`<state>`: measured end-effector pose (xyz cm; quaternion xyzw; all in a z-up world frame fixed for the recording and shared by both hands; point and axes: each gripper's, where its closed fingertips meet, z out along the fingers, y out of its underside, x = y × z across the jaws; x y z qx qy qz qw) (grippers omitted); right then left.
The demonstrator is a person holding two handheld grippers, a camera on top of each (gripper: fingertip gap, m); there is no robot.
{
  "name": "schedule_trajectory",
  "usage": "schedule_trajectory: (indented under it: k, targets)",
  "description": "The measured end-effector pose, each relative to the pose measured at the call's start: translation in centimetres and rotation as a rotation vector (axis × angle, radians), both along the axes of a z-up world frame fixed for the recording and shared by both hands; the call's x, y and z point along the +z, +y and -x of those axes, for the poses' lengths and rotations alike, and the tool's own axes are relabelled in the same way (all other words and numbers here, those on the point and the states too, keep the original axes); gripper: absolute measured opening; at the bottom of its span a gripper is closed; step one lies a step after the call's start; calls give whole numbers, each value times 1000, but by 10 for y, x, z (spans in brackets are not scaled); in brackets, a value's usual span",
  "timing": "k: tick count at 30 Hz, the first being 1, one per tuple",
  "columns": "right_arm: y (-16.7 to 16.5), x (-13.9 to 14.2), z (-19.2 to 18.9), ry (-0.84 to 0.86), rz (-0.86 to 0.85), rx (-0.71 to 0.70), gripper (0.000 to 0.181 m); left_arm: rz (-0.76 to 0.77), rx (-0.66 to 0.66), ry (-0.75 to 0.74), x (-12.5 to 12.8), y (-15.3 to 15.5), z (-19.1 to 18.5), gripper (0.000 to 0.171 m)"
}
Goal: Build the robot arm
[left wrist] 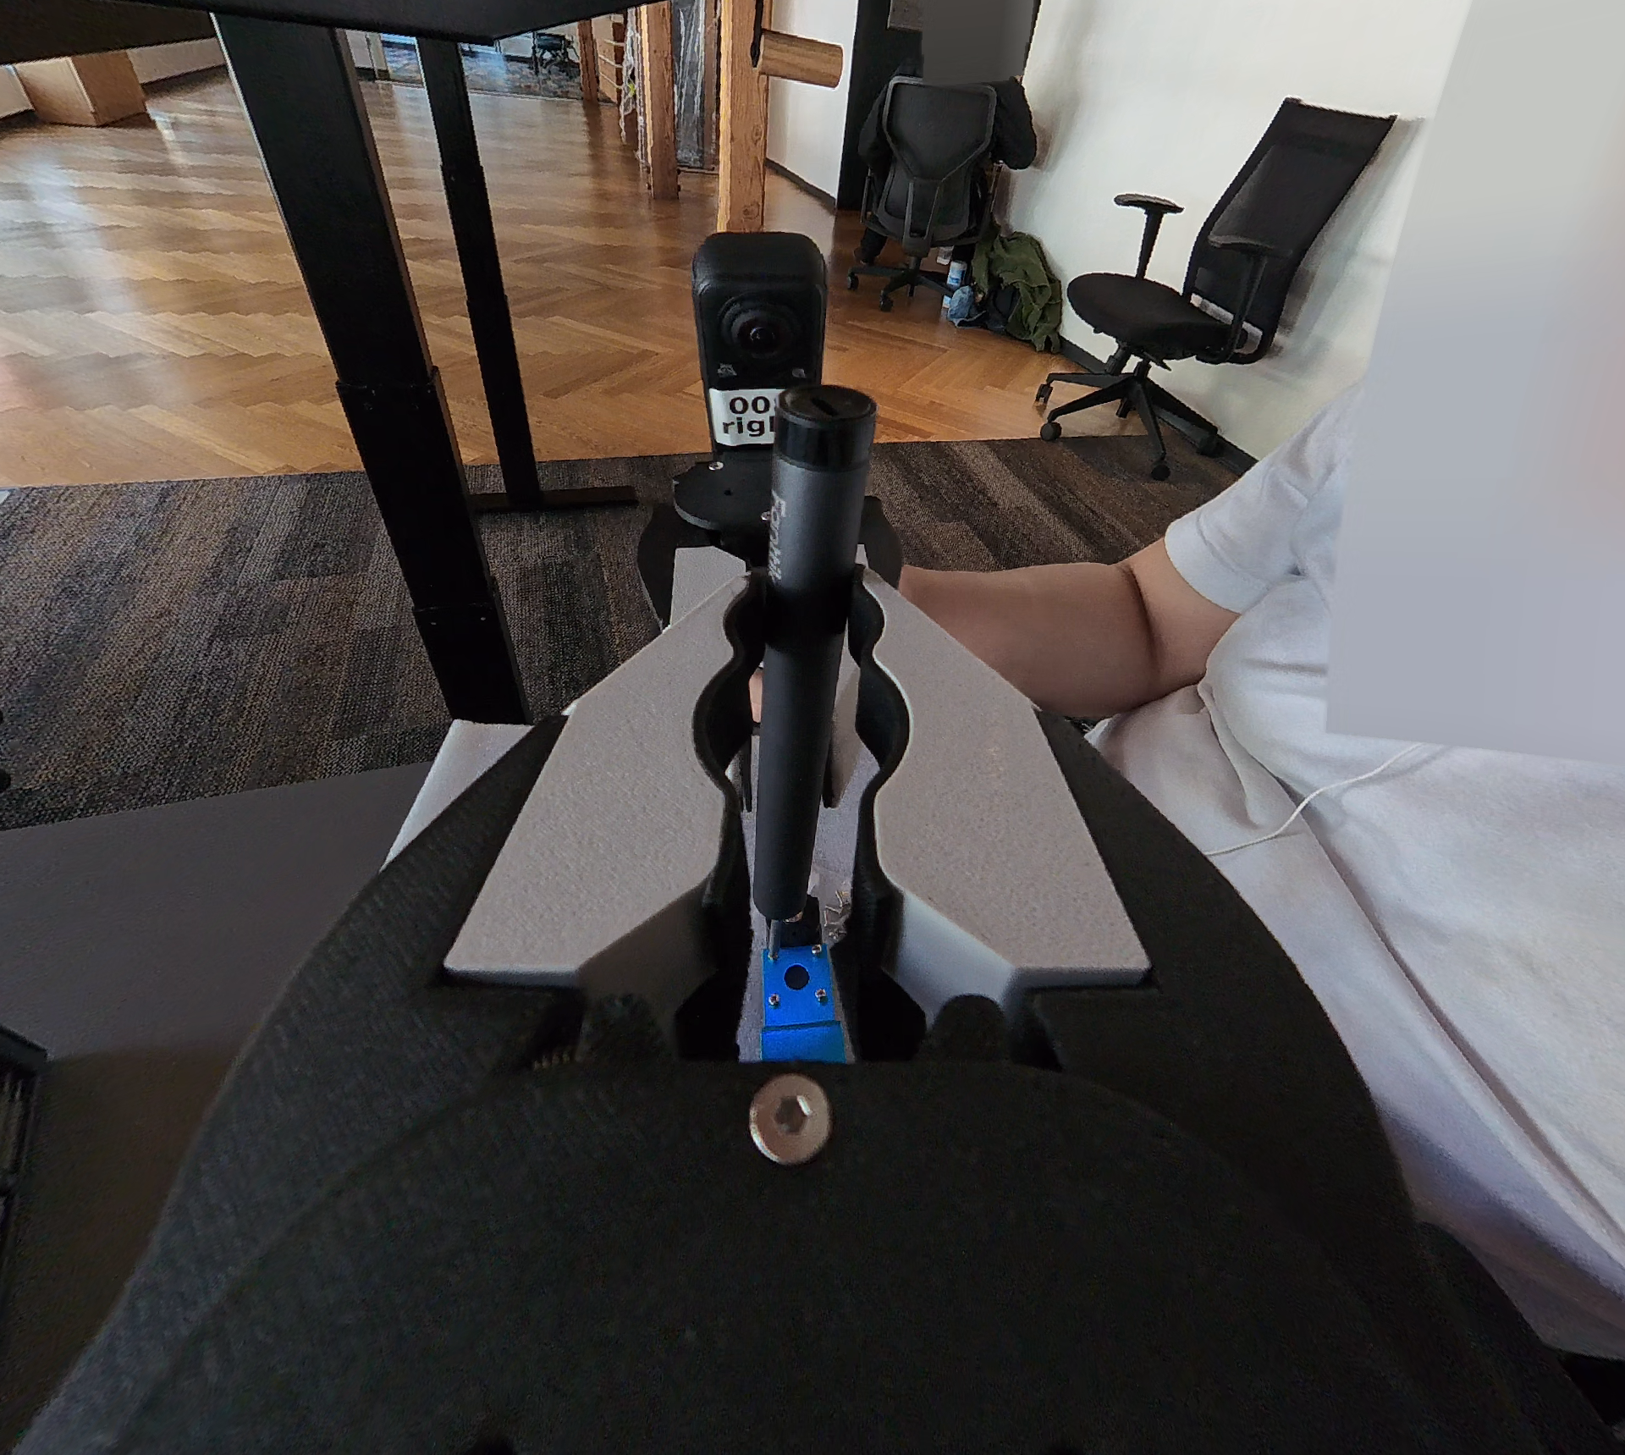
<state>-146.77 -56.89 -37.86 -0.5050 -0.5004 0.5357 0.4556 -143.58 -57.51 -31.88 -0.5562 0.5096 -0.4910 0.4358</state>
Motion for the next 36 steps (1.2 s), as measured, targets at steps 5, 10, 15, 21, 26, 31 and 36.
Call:
schedule_trajectory:
  k: [5,10,15,21,26,31,36]
  targets:
    - [-1,1,1,5,10,117,16,7,-7,-7,0,-1,0,17]
    - [-1,1,4,-24,9,204,15,9,1,-9,0,1,3,17]
    - [-3,1,3,-22,9,211,15,5,2,-1,-1,2,5,17]
    - [-2,1,2,-12,24,228,15,20,-11,-16,-1,1,3,17]
    - [-3,1,2,-13,40,244,16,14,-13,-4,-1,0,3,17]
    - [-2,1,1,-17,3,217,15,24,-12,-15,-1,1,2,17]
    - [-4,1,1,-30,-20,211,14,19,-13,-10,-2,1,1,17]
